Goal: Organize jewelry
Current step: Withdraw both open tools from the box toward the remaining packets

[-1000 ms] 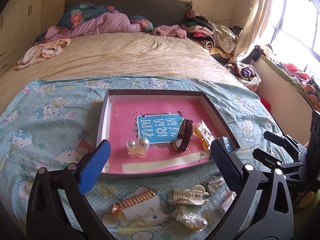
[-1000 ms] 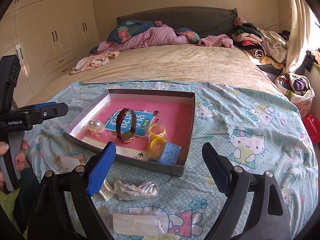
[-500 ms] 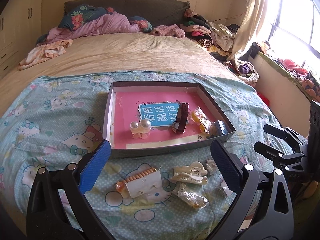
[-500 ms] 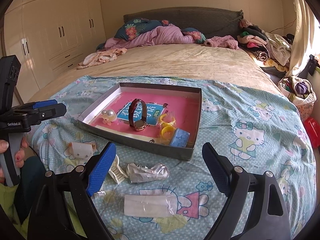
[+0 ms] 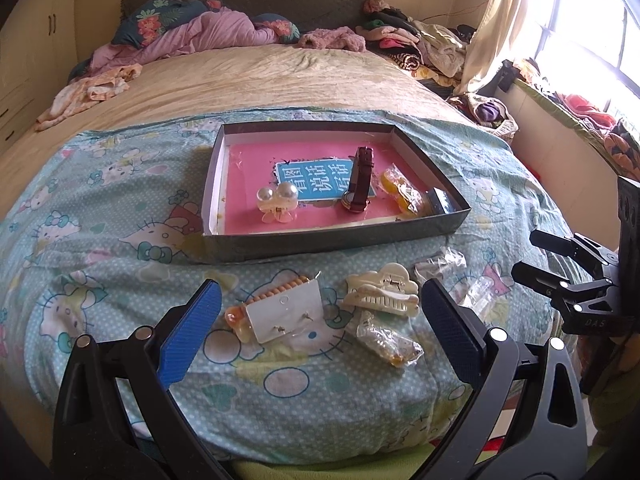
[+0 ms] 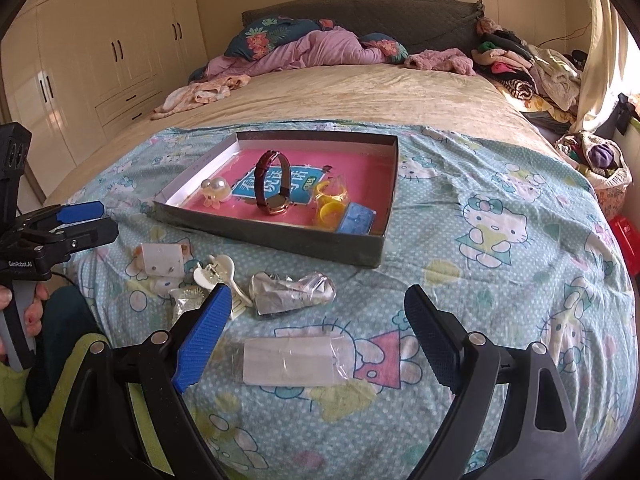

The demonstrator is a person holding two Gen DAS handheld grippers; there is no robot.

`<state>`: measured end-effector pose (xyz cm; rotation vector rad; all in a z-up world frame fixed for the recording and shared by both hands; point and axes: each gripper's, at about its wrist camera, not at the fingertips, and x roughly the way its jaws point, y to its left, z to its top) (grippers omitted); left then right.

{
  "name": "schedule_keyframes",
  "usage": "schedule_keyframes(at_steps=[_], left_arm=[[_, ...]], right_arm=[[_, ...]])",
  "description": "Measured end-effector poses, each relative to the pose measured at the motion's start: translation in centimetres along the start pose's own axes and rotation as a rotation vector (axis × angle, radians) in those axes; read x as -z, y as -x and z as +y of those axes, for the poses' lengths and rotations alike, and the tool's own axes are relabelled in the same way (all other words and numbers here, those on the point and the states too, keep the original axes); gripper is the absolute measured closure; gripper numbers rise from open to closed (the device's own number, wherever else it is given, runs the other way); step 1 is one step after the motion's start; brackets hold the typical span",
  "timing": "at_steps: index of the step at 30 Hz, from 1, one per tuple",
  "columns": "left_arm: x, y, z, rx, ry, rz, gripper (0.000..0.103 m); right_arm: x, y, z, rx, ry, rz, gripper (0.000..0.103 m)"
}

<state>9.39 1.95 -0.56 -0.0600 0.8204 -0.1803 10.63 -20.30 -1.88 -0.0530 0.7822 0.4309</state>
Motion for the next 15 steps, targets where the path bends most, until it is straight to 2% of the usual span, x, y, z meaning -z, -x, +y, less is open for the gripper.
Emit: schedule_keyframes(at_steps=[15], left_arm=[[2.8, -0.6, -1.4, 0.003, -0.050, 0.067, 0.010]], right_arm=[[1.9, -0.7, 0.7, -0.036, 0.008, 0.060, 0.016]])
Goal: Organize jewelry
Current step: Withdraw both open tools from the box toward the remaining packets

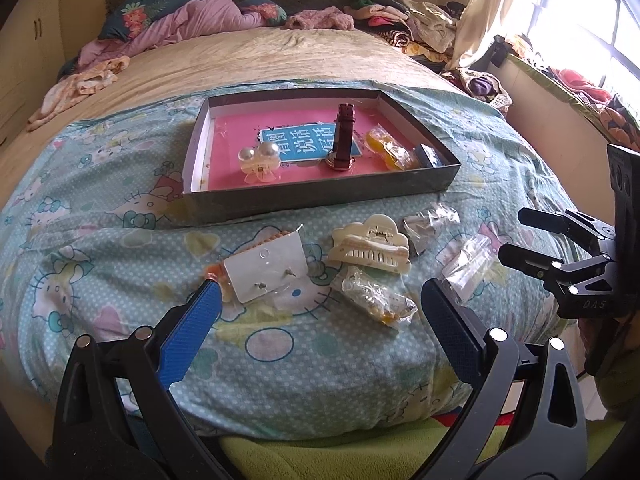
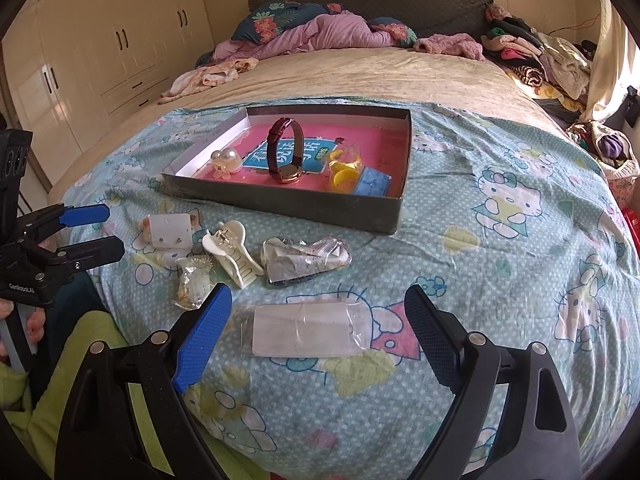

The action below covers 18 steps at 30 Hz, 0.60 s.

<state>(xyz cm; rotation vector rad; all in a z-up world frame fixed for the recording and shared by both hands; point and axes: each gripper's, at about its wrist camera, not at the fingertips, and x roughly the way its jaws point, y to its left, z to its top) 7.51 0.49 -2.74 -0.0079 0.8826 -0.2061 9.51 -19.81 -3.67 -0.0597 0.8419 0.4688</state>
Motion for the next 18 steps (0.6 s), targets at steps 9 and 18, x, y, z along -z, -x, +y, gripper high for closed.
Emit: schedule_keyframes(at_steps=[9, 18], left_arm=[[1.2, -2.1, -0.8, 0.008, -0.027, 0.073, 0.010], [2.2, -3.9, -1.7, 0.044, -0.045, 0.119, 0.010]], right_arm=[[1.4, -1.8, 0.2, -0.016, -0.004, 0.066, 0.016], [2.7, -4.2, 0.6, -0.030, -0.007, 0.118, 0.016]])
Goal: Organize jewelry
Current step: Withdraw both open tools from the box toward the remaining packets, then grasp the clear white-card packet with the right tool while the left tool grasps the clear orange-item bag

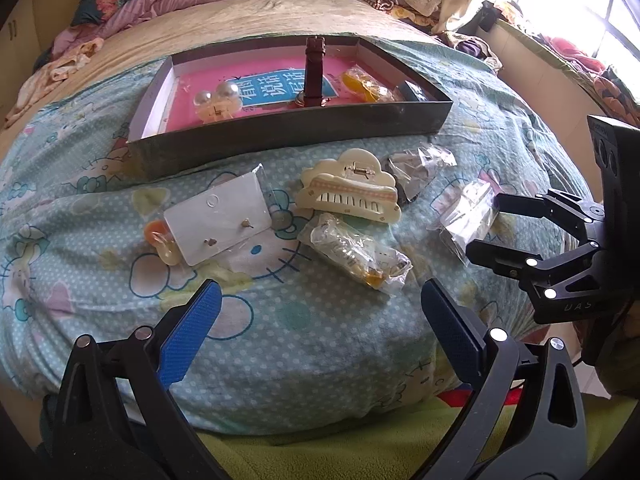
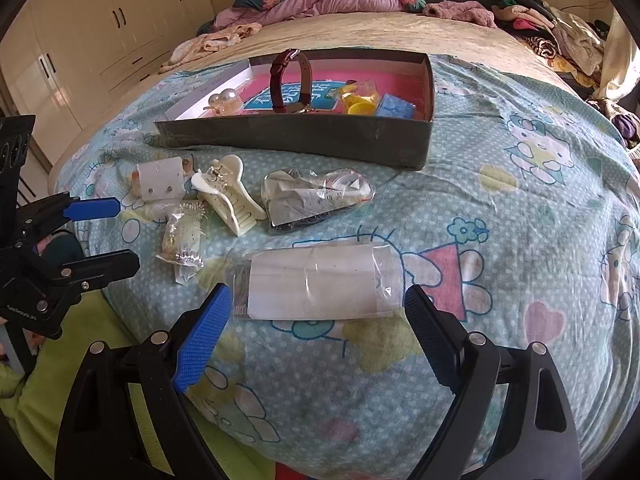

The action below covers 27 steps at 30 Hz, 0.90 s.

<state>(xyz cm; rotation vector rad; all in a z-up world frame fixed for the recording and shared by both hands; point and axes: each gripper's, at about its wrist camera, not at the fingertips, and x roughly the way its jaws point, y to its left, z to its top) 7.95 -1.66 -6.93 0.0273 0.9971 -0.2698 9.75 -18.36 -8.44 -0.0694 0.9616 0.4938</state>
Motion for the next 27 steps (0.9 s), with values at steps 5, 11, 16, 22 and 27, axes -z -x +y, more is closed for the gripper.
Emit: schedule_keyframes(at_steps=[5, 11, 16, 22, 27], left_arm=[[0.1, -1.0, -0.2, 0.020, -0.003, 0.020, 0.010], [-0.1, -2.1, -0.4, 0.030, -0.009, 0.048, 0.010], [-0.7, -3.0, -0.6, 0.039, -0.006, 0.060, 0.010], [-1.4, -3.9, -1.2, 0.052, -0.020, 0.061, 0.010], [-1.9, -4.5, -2.2, 0.037, -0.033, 0.051, 0.011]], right_arm=[[0.1, -1.1, 0.3, 0.009, 0.014, 0.011, 0.014], [-0.1, -2.1, 0.5, 0.024, 0.038, 0.000, 0.006], [-0.3, -2.6, 0.1, 0.055, 0.065, -0.030, 0.015], [-0.7, -1.9, -2.0, 0.051, 0.021, -0.058, 0.016], [-1.1, -1.3, -3.6, 0.065, -0.025, -0.067, 0.016]])
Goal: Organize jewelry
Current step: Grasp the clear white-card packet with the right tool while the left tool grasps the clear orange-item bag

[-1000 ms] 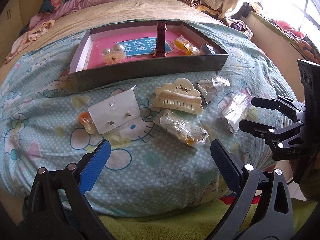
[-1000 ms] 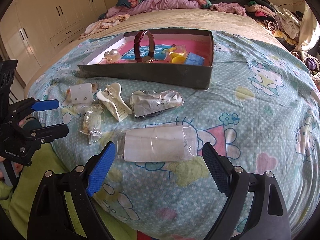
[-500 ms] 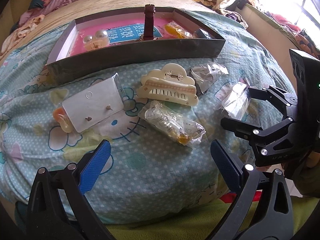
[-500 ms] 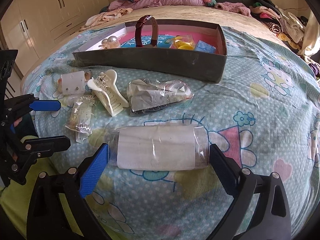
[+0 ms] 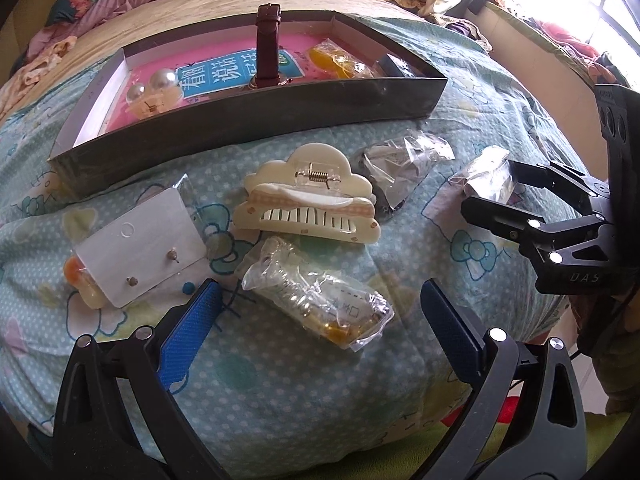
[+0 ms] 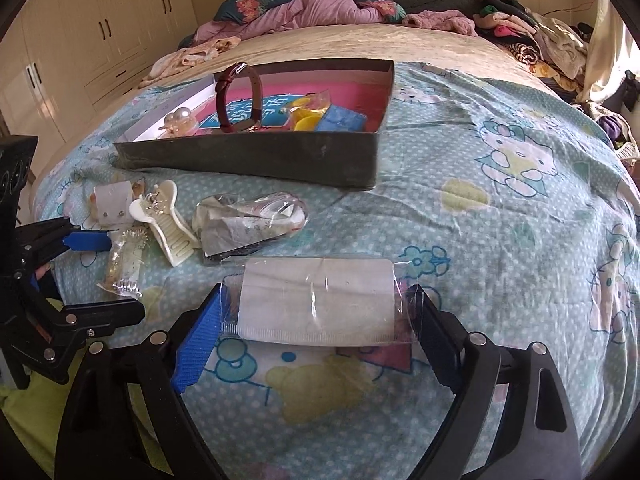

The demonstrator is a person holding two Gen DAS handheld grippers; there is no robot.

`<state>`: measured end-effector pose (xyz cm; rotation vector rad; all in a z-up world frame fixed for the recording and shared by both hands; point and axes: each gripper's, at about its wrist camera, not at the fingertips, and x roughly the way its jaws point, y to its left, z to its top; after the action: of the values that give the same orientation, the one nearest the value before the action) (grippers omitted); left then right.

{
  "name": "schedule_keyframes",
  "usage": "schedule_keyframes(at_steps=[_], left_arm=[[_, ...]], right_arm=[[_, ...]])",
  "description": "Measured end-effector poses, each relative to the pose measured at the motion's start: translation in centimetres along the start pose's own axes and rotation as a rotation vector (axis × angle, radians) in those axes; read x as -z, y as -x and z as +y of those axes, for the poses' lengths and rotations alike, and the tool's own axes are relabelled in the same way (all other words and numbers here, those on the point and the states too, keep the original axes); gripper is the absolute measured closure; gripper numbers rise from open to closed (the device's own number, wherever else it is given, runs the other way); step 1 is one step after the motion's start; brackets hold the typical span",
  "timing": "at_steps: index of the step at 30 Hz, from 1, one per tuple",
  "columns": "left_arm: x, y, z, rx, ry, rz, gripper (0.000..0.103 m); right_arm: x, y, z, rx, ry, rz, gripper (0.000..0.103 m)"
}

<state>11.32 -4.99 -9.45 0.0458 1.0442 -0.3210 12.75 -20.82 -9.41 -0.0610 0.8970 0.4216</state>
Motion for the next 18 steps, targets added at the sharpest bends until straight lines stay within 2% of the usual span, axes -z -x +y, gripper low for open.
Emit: schedule_keyframes(at_steps=[2, 5, 7, 10, 18], left_arm=[[-0.2, -0.2, -0.3, -0.004, -0.010, -0.003, 0.017], [-0.3, -0.3, -0.6, -0.026, -0.020, -0.012, 0.034], [-0.3, -0.1, -0.5, -0.026, -0.018, -0.021, 0.052], [-0.2, 0.5, -0.3, 0.004, -0.017, -0.038, 0.058], [0.5, 3.9, 0.9, 0.051, 0.032, -0.109, 0.059]], right_arm=[[-0.1, 0.1, -0.3, 0.000, -0.010, -0.001, 0.015], [-0.2, 0.2, -0.7, -0.004, -0.023, -0.001, 0.015], [-0.3, 0.2, -0.6, -0.002, -0.022, -0.001, 0.015], [-0.3, 0.2, -0.5, -0.007, -0.022, -0.001, 0.015], [-1.1, 1.3, -0.1, -0.012, -0.014, -0.029, 0.015]])
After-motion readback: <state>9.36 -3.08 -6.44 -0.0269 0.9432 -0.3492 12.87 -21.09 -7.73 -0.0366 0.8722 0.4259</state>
